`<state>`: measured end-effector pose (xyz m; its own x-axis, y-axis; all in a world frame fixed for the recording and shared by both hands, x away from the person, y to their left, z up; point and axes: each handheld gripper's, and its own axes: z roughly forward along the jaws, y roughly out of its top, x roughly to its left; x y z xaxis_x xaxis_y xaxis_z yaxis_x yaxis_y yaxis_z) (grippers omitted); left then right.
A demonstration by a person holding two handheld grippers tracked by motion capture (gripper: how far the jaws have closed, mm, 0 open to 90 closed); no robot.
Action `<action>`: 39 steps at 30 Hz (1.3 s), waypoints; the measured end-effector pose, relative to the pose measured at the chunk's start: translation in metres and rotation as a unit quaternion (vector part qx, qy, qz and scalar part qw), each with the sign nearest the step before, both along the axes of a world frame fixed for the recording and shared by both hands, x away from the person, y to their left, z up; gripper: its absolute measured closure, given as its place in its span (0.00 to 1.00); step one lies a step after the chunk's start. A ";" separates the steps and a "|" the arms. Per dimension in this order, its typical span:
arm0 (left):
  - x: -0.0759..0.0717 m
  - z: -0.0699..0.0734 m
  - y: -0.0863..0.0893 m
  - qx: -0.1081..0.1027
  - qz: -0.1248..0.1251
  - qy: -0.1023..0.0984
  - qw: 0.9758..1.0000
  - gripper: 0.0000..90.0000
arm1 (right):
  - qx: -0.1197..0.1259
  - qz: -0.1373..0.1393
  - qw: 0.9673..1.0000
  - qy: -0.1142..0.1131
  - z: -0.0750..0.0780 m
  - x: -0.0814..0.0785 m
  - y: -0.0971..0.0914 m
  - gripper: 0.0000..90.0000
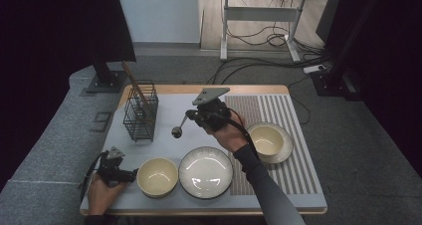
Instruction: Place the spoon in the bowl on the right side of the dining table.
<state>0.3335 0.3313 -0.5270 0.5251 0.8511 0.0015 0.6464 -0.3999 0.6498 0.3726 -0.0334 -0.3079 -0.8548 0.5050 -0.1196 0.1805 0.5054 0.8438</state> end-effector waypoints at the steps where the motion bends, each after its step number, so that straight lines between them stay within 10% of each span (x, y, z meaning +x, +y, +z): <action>1: 0.000 0.000 0.000 0.000 0.000 0.000 1.000 0.00 | 0.000 -0.004 1.000 0.001 -0.001 0.000 -0.003 0.99; 39: 0.000 0.000 0.000 0.000 0.000 0.000 1.000 0.00 | 0.002 -0.127 0.992 0.012 -0.033 -0.001 -0.133 0.99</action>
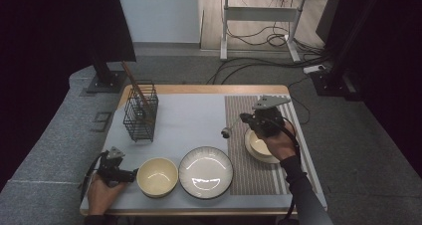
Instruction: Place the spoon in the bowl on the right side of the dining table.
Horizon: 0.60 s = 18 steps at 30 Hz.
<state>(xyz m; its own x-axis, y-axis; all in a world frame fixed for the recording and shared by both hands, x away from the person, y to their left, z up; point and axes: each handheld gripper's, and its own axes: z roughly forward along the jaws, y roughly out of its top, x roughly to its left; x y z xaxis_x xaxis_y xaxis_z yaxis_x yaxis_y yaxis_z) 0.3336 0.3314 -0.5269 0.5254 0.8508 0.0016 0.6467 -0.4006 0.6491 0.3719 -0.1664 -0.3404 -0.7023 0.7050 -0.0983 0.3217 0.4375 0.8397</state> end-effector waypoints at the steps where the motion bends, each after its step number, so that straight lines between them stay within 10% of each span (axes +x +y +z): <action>1: 0.000 0.000 0.000 0.000 0.000 0.000 1.000 0.00 | 0.001 -0.001 1.000 0.001 0.000 0.000 -0.003 0.99; 18: 0.000 0.000 0.000 0.000 0.000 0.000 1.000 0.00 | -0.010 -0.055 0.998 -0.006 0.008 -0.012 -0.053 0.99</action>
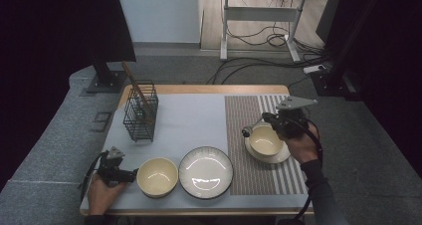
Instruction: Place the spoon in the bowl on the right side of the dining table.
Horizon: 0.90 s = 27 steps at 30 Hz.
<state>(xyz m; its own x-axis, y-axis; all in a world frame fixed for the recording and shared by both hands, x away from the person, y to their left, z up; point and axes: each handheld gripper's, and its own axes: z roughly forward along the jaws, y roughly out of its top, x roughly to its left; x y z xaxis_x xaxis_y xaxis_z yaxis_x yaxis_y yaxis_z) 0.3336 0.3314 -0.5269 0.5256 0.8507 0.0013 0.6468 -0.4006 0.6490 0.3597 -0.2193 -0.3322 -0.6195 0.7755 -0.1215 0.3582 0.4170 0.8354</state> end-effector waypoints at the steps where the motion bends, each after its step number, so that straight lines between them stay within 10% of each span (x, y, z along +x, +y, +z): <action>1: 0.000 0.000 0.000 0.000 0.000 0.000 1.000 0.00 | -0.002 -0.005 1.000 -0.001 0.000 -0.001 -0.003 0.99; 27: 0.000 0.000 0.000 0.000 0.000 0.000 1.000 0.00 | -0.011 -0.023 1.000 0.008 -0.029 0.003 -0.014 0.99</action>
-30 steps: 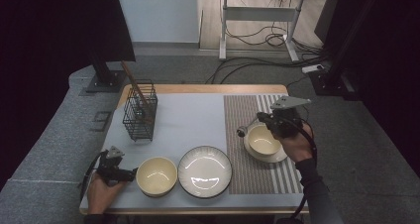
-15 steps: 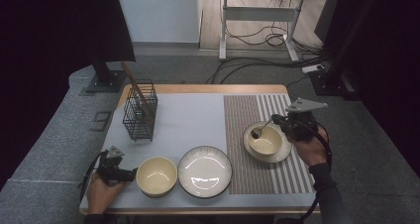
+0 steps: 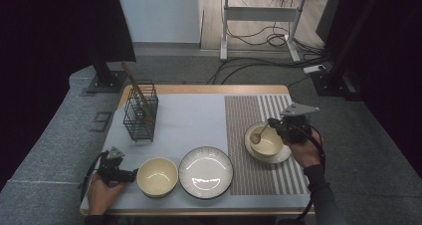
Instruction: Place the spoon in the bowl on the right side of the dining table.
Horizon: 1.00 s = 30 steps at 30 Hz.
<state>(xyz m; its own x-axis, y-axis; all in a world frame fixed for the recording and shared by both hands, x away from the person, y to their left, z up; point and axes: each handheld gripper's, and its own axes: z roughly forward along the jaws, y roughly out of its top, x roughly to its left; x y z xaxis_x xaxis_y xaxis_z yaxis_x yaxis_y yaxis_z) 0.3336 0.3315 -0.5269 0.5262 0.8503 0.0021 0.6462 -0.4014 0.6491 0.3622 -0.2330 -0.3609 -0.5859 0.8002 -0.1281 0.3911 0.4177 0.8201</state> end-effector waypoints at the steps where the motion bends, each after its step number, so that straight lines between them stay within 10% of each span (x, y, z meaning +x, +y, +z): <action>1: 0.000 0.000 0.000 0.000 0.000 0.000 1.000 0.00 | -0.002 0.002 1.000 0.000 -0.001 0.001 0.001 0.99; 30: 0.000 0.000 0.000 0.000 0.000 0.001 1.000 0.00 | 0.007 0.010 1.000 -0.001 -0.021 0.031 0.027 0.98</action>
<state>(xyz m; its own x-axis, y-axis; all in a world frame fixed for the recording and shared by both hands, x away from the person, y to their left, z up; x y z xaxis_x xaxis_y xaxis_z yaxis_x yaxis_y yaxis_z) 0.3336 0.3315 -0.5268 0.5256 0.8507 0.0011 0.6475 -0.4009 0.6481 0.3927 -0.2056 -0.3814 -0.6012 0.7904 -0.1175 0.3818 0.4133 0.8267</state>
